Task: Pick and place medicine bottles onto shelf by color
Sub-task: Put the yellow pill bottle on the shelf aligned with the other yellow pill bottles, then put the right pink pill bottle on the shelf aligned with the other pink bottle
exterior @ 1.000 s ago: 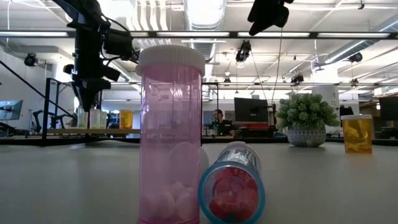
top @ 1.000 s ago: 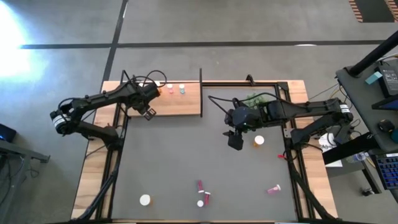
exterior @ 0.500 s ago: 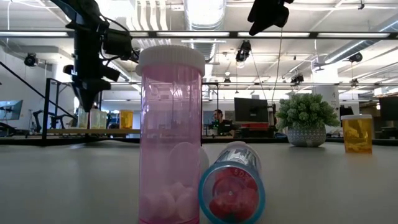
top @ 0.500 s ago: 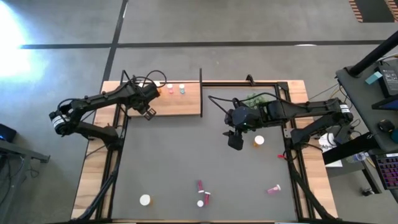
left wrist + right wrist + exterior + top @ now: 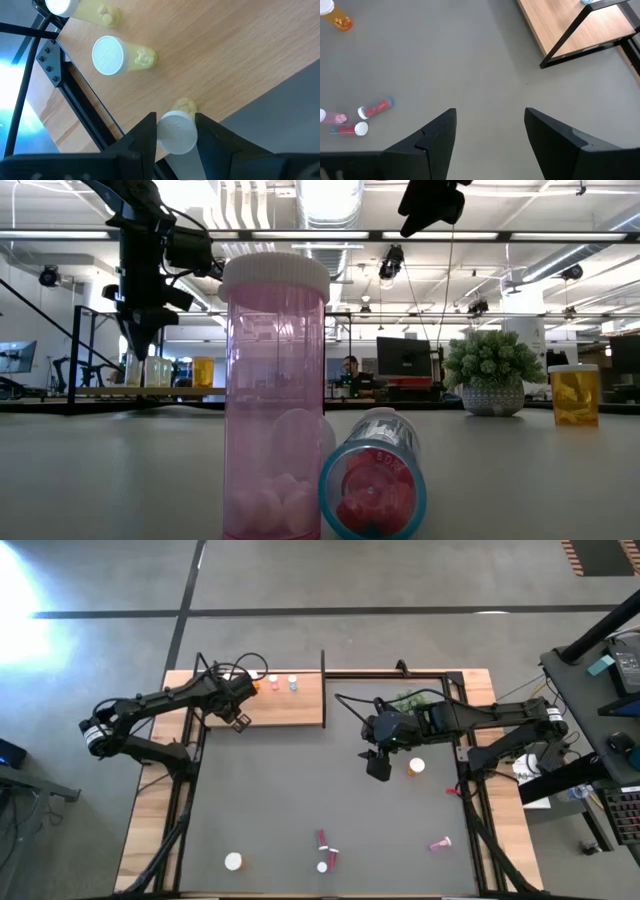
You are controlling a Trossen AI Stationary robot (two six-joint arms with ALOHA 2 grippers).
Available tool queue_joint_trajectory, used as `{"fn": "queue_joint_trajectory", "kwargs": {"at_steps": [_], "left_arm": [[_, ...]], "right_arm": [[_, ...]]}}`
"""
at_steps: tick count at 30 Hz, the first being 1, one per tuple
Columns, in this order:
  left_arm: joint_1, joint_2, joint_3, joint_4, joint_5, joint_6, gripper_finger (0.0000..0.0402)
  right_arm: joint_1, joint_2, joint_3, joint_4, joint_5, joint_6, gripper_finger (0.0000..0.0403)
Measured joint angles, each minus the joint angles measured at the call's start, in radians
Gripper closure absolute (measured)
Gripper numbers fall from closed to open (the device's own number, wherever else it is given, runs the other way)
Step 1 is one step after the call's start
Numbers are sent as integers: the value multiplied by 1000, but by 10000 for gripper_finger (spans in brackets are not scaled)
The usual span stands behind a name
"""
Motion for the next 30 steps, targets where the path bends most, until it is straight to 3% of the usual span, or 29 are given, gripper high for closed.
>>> {"fn": "queue_joint_trajectory", "kwargs": {"at_steps": [15,23,30], "left_arm": [[0,3,-6,-4,14,6,233],[0,1,8,-2,-63,7,229],[0,1,16,-3,-51,30,228]], "right_arm": [[0,0,0,0,0,8,177],[0,0,0,0,0,25,177],[0,0,0,0,0,45,177]]}}
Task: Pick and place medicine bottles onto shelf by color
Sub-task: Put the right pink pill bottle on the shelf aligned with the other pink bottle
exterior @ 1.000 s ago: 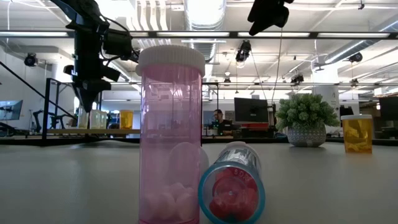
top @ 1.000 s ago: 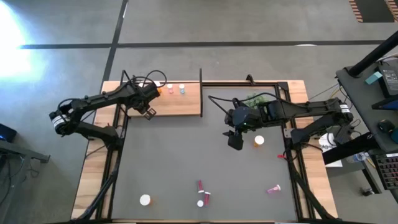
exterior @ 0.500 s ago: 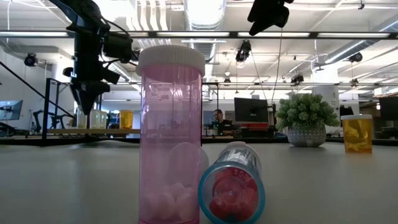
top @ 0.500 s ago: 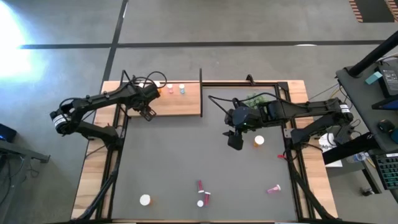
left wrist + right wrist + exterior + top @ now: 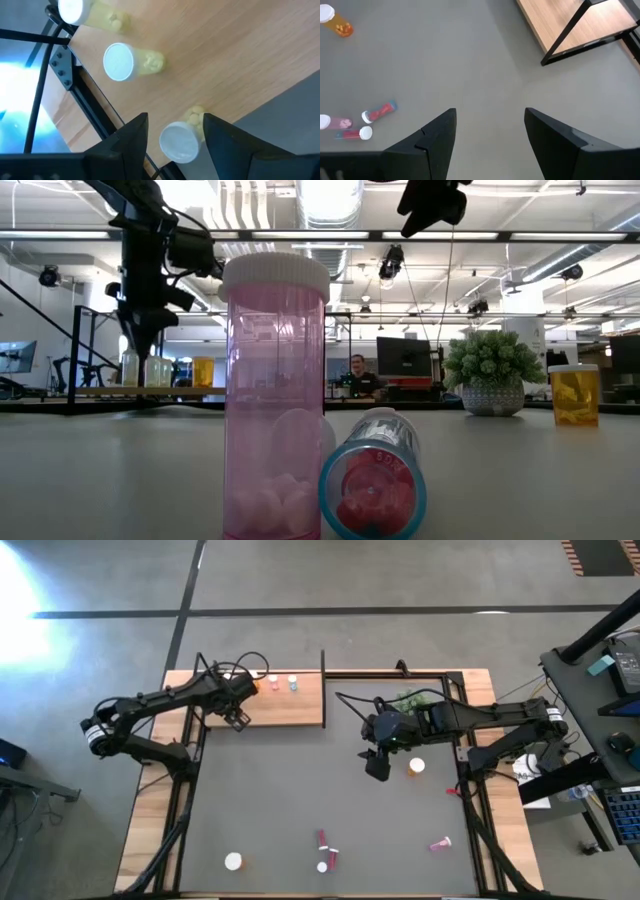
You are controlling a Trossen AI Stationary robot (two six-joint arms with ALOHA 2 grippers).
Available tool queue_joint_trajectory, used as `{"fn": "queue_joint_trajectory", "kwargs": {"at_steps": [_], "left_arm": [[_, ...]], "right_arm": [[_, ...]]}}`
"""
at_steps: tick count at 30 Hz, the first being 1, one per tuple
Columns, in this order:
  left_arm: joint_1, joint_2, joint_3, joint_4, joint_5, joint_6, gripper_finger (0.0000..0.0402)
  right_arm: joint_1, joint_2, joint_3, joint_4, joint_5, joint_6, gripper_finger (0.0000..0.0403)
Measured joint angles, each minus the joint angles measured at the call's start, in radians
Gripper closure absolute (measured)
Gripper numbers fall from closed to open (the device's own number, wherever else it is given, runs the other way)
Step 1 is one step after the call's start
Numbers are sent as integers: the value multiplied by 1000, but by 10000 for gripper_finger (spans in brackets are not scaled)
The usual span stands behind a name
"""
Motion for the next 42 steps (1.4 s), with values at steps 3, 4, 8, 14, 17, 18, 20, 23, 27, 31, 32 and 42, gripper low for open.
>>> {"fn": "queue_joint_trajectory", "kwargs": {"at_steps": [3,4,8,14,17,18,20,23,27,31,32,42], "left_arm": [[0,0,12,0,1,0,228],[0,0,18,0,1,1,228],[0,-1,54,0,1,2,228],[-1,-1,124,0,88,0,228],[-2,-2,160,5,227,-8,228],[-4,-2,170,9,276,-9,228],[-18,-2,189,10,363,-16,228],[-56,-2,216,10,427,-64,228],[-132,-2,253,9,439,-122,228],[-225,-3,293,14,442,-192,228],[-249,-4,301,20,442,-213,228],[-502,-4,349,209,442,-428,228]], "right_arm": [[0,0,0,0,0,7,177],[0,0,0,0,0,9,177],[0,0,0,0,0,12,177],[1,0,0,0,-2,37,177],[11,0,0,0,-3,56,177],[16,0,0,0,-4,64,177],[30,0,0,-1,-7,72,177],[53,0,0,-7,-7,104,177],[90,-1,0,-80,-7,180,177],[142,-1,0,-189,-7,280,177],[158,-1,0,-213,-7,307,177],[366,0,-21,-281,-7,672,177]]}}
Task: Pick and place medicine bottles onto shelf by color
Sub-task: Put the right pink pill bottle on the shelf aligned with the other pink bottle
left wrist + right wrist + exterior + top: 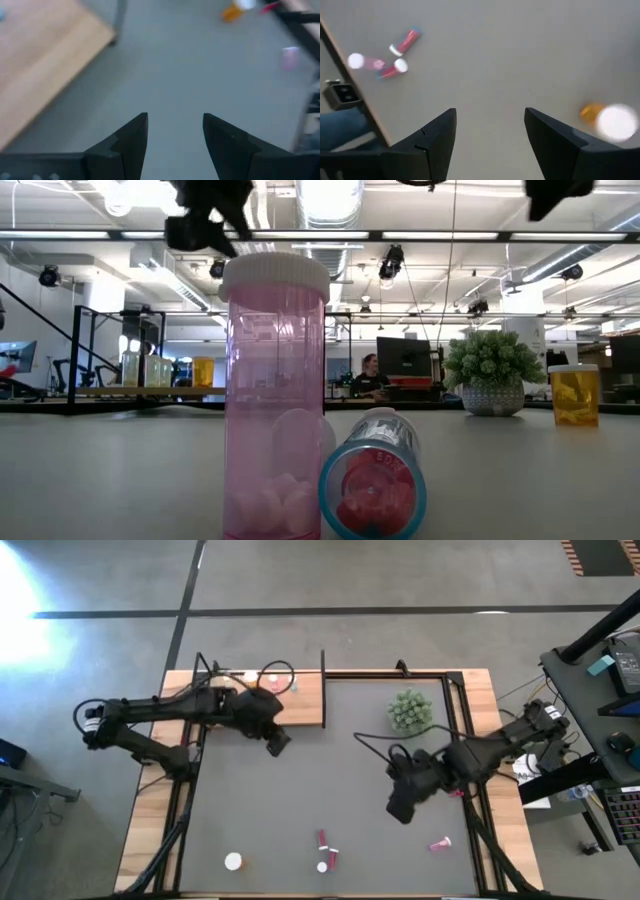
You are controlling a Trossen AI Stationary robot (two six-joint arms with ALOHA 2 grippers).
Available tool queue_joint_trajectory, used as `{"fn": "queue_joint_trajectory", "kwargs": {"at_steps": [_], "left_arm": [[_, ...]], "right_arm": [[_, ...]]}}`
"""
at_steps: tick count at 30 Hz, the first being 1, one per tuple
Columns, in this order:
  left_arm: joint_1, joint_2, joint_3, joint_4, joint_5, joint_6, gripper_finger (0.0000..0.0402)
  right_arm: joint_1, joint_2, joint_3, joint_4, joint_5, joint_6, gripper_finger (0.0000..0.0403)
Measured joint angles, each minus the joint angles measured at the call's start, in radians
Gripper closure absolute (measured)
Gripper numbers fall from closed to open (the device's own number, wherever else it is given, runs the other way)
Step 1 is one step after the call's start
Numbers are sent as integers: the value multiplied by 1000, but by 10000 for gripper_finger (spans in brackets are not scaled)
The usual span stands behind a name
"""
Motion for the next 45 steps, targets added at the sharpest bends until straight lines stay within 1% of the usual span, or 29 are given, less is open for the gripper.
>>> {"fn": "queue_joint_trajectory", "kwargs": {"at_steps": [4,7,11,15,24,30,32,36,41,43,45], "left_arm": [[-83,0,-4,120,0,-51,228],[-136,8,-5,190,0,-80,228],[-195,11,-9,254,-3,-117,228],[-236,14,-17,293,-4,-134,228],[-266,21,-21,336,-6,-129,228],[-267,21,-21,336,18,-104,228],[-267,21,-21,335,33,-89,228],[-267,21,-21,335,39,-69,228],[-267,21,-21,332,75,-19,228],[-267,21,-21,332,87,-3,228],[-267,21,-21,332,95,25,228]], "right_arm": [[89,0,-3,1,10,143,177],[151,6,-6,2,41,242,177],[225,31,-6,3,49,353,177],[300,70,-6,3,48,523,177],[434,182,-6,3,23,1004,177],[478,256,-6,4,22,1282,177],[484,273,-6,3,2,1352,177],[467,306,-5,3,-87,1381,177],[451,346,-5,2,-114,1350,177],[463,346,-5,-13,-129,1267,177],[468,345,-5,-15,-128,1098,177]]}}
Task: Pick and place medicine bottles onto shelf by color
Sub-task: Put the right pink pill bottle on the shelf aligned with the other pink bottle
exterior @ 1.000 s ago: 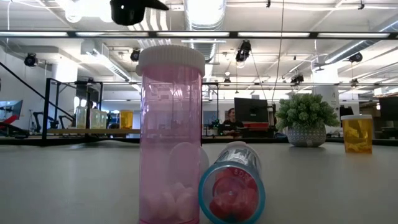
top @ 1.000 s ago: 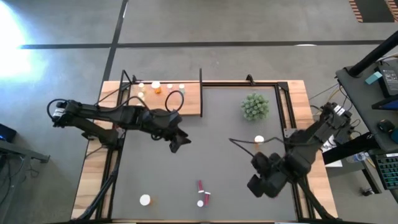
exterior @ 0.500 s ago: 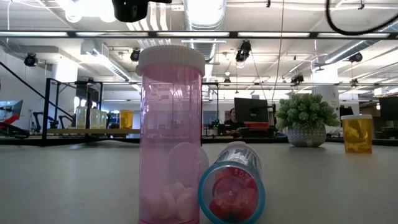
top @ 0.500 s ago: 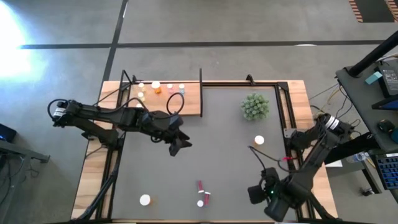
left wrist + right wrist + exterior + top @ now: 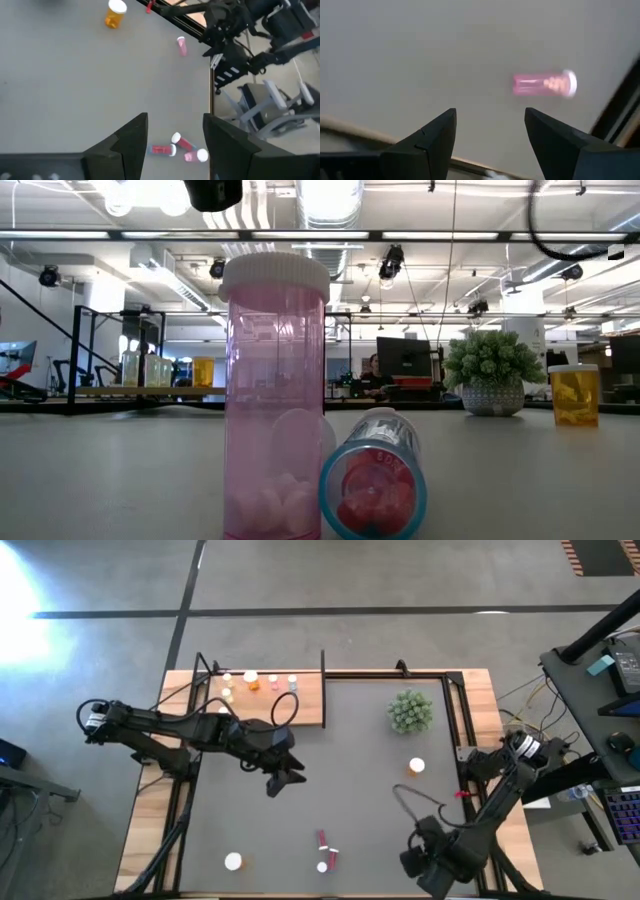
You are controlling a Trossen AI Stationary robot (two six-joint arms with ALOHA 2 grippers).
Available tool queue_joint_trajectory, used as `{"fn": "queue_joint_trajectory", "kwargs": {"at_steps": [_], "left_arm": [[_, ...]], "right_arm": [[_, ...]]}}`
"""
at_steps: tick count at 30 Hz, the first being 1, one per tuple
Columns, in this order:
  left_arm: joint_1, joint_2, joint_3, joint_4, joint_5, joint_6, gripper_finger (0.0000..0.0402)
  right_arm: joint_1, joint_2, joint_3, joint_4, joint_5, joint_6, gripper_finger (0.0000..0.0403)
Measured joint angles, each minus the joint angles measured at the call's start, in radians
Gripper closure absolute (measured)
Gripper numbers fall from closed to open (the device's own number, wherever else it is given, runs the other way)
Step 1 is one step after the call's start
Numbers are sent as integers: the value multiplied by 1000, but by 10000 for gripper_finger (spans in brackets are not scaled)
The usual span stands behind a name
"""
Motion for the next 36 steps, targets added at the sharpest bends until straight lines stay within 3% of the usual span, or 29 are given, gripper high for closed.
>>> {"fn": "queue_joint_trajectory", "kwargs": {"at_steps": [7,20,24,36], "left_arm": [[-1,-1,0,0,19,9,228],[-12,-2,0,1,22,1,228],[-12,-2,0,31,17,1,228],[-12,-2,0,156,11,1,228]], "right_arm": [[3,8,-1,3,0,-539,177],[31,11,-82,6,0,-1067,177],[49,11,-112,12,1,-1153,177],[93,9,-236,163,-1,-1200,177]]}}
